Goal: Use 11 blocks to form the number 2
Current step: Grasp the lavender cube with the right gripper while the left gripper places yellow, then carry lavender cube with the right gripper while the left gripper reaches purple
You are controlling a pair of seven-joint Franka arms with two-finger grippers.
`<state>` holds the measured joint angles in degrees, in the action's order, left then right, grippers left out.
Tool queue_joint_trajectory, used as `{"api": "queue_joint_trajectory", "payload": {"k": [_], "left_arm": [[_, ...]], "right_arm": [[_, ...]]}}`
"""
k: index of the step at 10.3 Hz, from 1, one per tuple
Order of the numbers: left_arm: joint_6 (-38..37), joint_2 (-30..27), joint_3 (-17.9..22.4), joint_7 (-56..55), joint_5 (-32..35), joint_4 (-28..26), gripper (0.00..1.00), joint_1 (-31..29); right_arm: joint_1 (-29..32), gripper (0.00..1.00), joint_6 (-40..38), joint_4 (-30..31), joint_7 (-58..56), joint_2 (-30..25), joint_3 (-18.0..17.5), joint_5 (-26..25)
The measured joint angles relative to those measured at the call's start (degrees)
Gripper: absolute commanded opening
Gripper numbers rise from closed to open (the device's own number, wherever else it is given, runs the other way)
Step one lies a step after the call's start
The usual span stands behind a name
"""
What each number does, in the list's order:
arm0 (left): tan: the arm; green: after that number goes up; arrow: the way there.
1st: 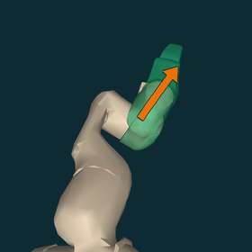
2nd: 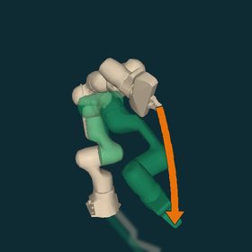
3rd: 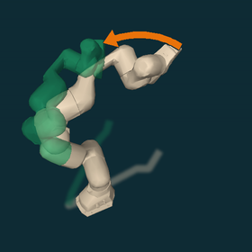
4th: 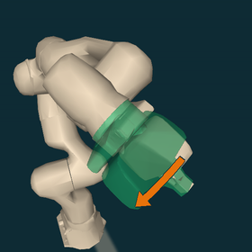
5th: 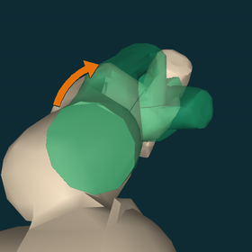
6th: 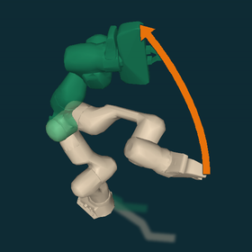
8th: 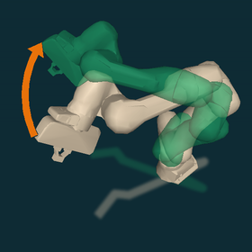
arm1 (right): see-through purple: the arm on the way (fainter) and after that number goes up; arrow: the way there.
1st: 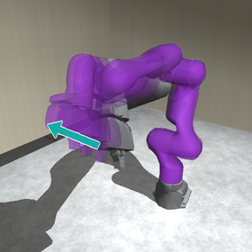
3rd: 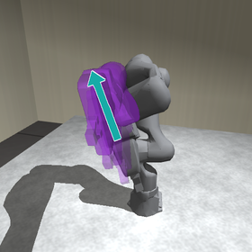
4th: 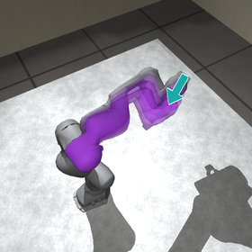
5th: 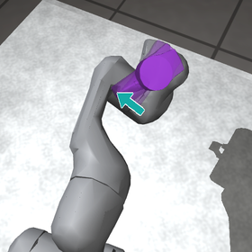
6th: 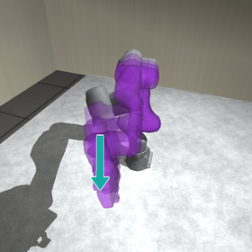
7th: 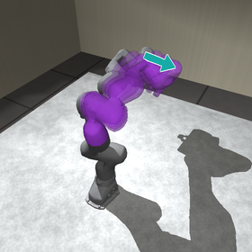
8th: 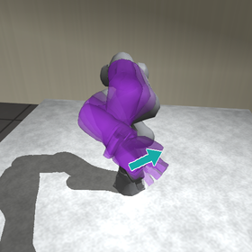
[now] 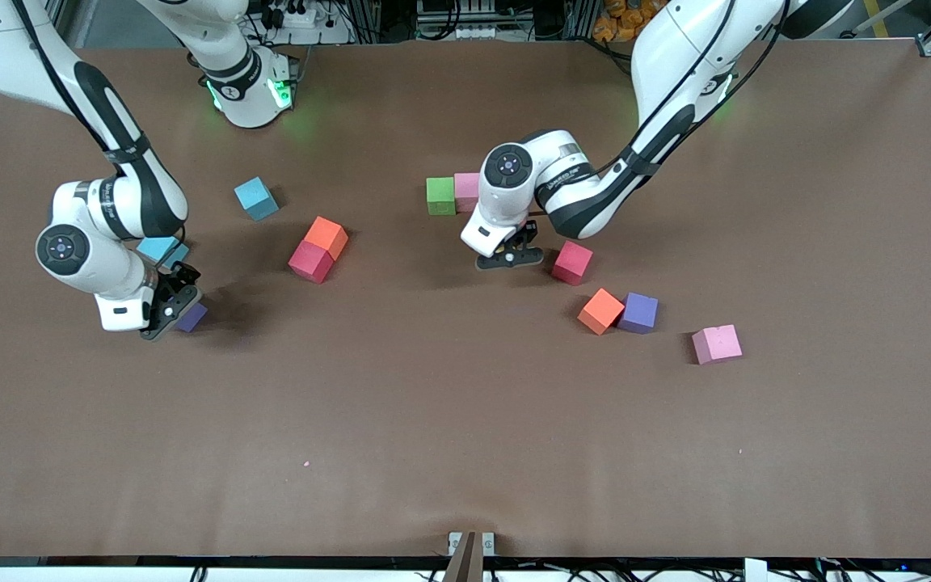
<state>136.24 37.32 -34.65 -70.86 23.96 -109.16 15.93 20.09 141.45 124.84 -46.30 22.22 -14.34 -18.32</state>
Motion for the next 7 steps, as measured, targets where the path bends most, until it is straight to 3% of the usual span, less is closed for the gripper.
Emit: {"api": "queue_joint_trajectory", "payload": {"k": [2,3,4,7], "left_arm": [[0.92,0.0,-0.09,0.04,1.9,-0.36,0.4,0.19],[0.95,0.0,-0.19,0.04,2.73,-0.41,0.58,0.26],[0.96,-0.01,-0.2,0.04,2.96,-0.42,1.0,0.3],[1.44,0.55,-0.04,0.26,3.62,-0.52,1.0,0.31]], "right_arm": [[1.51,1.0,0.75,-1.24,-4.36,1.39,0.07,-0.01],[2.58,0.89,0.78,-1.64,-5.26,2.12,0.09,-0.01],[3.18,0.68,0.91,-1.81,-5.8,2.66,0.09,-0.01],[2.87,0.57,1.07,-2.3,-6.03,2.94,-0.43,-0.04]]}}
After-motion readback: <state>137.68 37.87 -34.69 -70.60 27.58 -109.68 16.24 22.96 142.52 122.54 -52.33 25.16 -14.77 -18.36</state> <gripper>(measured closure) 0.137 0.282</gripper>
